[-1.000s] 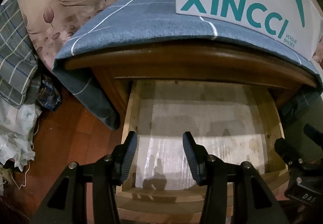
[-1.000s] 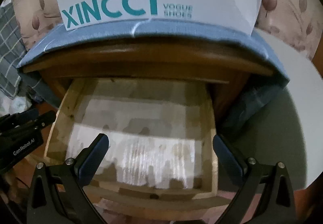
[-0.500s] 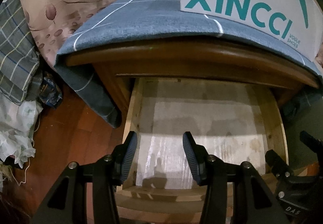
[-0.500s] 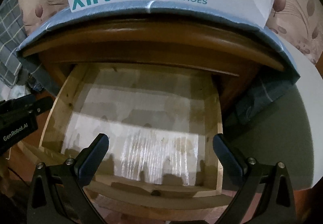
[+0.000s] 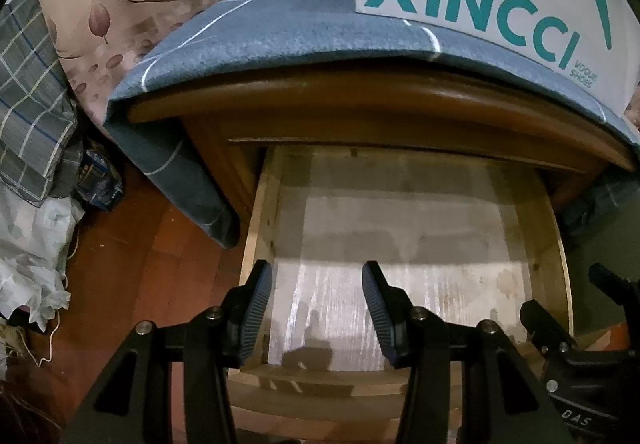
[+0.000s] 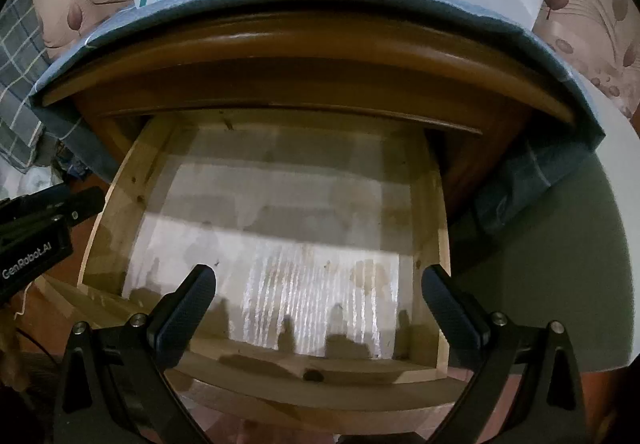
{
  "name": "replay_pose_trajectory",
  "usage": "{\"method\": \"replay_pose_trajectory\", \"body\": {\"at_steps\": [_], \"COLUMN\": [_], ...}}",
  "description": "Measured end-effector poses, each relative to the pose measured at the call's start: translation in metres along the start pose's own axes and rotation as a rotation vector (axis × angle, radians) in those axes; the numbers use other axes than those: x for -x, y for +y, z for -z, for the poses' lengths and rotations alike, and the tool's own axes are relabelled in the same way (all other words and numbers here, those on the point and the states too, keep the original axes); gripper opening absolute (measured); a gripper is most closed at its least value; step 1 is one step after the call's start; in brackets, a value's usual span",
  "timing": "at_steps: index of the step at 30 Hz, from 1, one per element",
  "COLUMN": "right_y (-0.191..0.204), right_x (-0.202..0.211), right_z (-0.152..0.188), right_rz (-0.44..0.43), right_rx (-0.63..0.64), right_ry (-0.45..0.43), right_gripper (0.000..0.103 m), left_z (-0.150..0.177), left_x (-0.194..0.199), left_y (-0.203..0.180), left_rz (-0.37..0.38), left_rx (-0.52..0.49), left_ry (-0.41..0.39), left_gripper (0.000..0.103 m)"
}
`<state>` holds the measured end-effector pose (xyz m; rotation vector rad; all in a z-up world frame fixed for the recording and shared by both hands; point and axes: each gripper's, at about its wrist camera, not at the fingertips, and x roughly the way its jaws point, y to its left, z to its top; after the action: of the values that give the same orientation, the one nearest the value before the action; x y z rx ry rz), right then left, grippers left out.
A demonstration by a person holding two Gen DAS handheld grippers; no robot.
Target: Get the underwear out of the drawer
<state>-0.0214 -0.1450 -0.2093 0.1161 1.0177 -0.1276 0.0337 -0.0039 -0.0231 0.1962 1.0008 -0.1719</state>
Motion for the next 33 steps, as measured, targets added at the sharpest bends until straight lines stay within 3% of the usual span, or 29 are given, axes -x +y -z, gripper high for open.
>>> {"method": "replay_pose_trajectory", "body": {"at_steps": [33], "right_y": [0.001], "right_x": [-0.002], "right_z": [0.0], "right_rz": [0.003], "right_rx": [0.007], "right_ry": [0.003], "right_gripper": [0.102], "left_z": [0.0], "left_x": [-0.003], "left_y": [-0.011], "left_rz": [0.008], "left_rx": [-0.031], "left_ry": [0.015], "left_gripper": [0.048]}}
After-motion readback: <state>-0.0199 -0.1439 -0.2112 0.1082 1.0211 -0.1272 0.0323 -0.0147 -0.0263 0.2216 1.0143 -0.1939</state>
